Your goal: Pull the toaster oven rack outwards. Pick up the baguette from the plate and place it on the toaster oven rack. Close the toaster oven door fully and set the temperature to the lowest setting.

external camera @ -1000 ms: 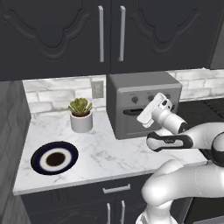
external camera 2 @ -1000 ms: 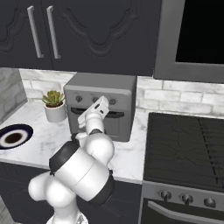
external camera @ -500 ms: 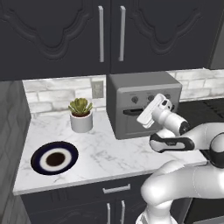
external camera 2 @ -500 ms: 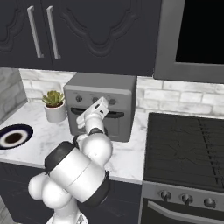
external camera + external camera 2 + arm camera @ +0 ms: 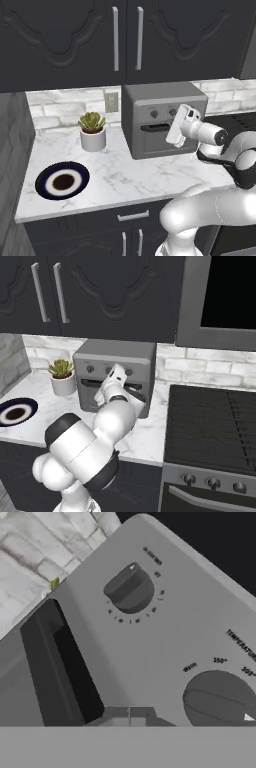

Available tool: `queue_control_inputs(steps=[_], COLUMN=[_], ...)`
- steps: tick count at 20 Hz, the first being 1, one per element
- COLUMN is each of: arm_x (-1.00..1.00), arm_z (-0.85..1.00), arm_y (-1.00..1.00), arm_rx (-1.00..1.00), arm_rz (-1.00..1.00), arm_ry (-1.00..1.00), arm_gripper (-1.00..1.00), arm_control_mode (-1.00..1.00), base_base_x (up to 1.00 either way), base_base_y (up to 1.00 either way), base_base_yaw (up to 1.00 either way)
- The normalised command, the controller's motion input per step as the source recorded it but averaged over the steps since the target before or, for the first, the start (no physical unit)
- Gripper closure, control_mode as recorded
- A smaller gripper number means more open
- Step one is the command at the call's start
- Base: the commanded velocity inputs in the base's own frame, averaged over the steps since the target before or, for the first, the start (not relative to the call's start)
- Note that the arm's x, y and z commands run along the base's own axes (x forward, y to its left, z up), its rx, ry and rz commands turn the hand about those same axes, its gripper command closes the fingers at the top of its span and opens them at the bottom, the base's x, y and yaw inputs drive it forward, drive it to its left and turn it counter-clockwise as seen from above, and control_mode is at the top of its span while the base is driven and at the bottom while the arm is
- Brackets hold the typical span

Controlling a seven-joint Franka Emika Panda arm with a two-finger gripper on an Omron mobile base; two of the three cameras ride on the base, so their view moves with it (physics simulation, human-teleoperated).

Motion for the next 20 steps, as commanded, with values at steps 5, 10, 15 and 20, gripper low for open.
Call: queue_control_inputs(steps=[5,10,15,20], arm_x=[0.27,0.25,0.33,0.36], arm_z=[0.29,0.37,0.53,0.45], arm_y=[0.23,0.24,0.35,0.29], arm_rx=[-1.00,-1.00,-0.96,-0.85], arm_rz=[0.04,0.03,0.09,0.25], arm_ry=[-0.03,-0.07,-0.18,-0.24], arm_gripper=[1.00,1.00,1.00,1.00], arm_control_mode=[-1.00,-1.00,-1.00,-1.00], base_base_x=[0.00,0.00,0.00,0.00], base_base_y=[0.00,0.00,0.00,0.00], base_base_yaw=[0.00,0.00,0.00,0.00])
